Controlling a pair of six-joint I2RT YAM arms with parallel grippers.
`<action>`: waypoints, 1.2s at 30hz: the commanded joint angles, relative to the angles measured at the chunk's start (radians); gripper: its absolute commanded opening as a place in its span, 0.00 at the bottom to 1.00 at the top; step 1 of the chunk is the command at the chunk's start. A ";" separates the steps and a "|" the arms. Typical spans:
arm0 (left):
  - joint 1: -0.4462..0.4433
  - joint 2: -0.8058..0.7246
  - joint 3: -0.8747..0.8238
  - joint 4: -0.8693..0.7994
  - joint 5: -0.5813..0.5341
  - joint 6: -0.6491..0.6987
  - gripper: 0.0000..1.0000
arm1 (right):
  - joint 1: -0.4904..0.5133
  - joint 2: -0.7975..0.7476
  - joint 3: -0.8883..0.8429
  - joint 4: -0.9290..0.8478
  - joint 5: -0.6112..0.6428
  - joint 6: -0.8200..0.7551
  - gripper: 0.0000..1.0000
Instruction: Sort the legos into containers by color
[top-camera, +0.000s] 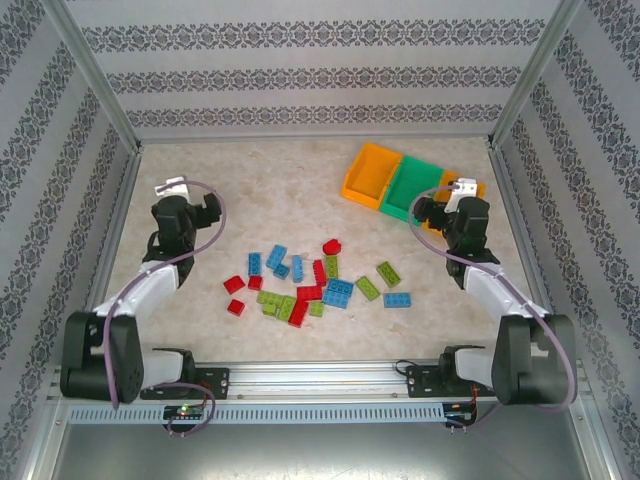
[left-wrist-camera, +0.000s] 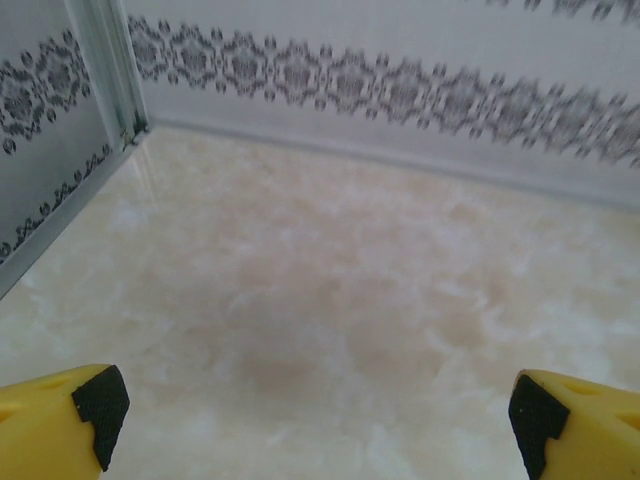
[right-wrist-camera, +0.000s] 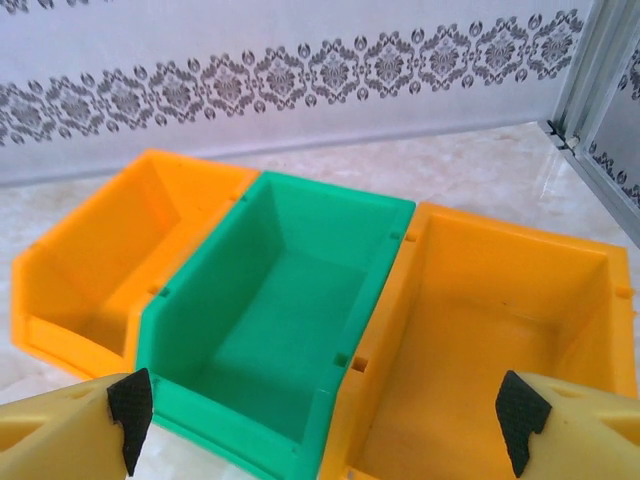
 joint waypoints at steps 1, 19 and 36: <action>-0.028 -0.069 0.015 -0.201 0.058 -0.127 1.00 | 0.005 -0.060 0.051 -0.203 0.047 0.077 0.91; -0.515 0.059 0.213 -0.339 0.203 -0.076 1.00 | -0.219 0.310 0.458 -0.706 -0.057 0.172 0.80; -0.534 0.001 0.130 -0.346 0.159 -0.092 0.99 | -0.273 0.512 0.573 -0.770 -0.040 0.119 0.67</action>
